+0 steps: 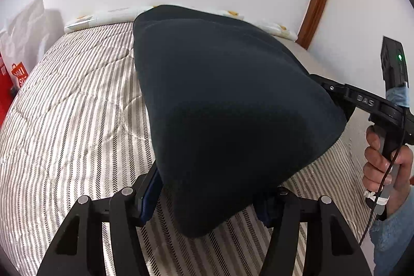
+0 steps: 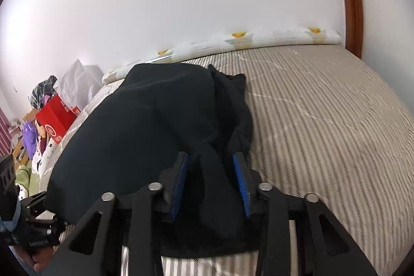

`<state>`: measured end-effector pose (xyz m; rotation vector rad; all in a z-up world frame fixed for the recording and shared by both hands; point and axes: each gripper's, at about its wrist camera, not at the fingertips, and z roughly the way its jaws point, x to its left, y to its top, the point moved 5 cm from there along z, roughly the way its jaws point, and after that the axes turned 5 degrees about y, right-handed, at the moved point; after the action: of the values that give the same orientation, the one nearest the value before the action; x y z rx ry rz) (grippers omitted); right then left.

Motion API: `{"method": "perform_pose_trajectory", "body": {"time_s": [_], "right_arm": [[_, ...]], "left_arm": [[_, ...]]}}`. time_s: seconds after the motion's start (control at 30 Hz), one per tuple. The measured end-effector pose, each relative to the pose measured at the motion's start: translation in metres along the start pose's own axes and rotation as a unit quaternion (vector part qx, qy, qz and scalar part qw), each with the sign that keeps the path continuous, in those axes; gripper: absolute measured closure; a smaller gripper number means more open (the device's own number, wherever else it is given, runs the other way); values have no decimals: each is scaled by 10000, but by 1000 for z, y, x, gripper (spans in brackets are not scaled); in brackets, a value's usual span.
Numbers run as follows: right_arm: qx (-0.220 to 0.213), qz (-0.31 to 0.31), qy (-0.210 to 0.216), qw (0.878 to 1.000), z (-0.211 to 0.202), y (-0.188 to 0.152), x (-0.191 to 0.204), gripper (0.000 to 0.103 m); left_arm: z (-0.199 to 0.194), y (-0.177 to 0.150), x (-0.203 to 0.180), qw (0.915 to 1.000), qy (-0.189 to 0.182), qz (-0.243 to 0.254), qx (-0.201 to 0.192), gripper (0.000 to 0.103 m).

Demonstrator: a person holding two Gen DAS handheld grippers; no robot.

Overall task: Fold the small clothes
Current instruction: 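Lower the folded half onto the bundle and open the right tool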

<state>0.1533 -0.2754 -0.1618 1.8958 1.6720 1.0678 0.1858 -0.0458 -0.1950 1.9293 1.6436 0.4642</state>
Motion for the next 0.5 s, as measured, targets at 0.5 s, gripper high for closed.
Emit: {"method": "perform_pose_trajectory", "body": {"time_s": [0.5], "right_arm": [[-301, 313, 16, 9991, -20, -9, -34, 92]], "left_arm": [[1, 1, 5, 9998, 169, 75, 45, 44]]}}
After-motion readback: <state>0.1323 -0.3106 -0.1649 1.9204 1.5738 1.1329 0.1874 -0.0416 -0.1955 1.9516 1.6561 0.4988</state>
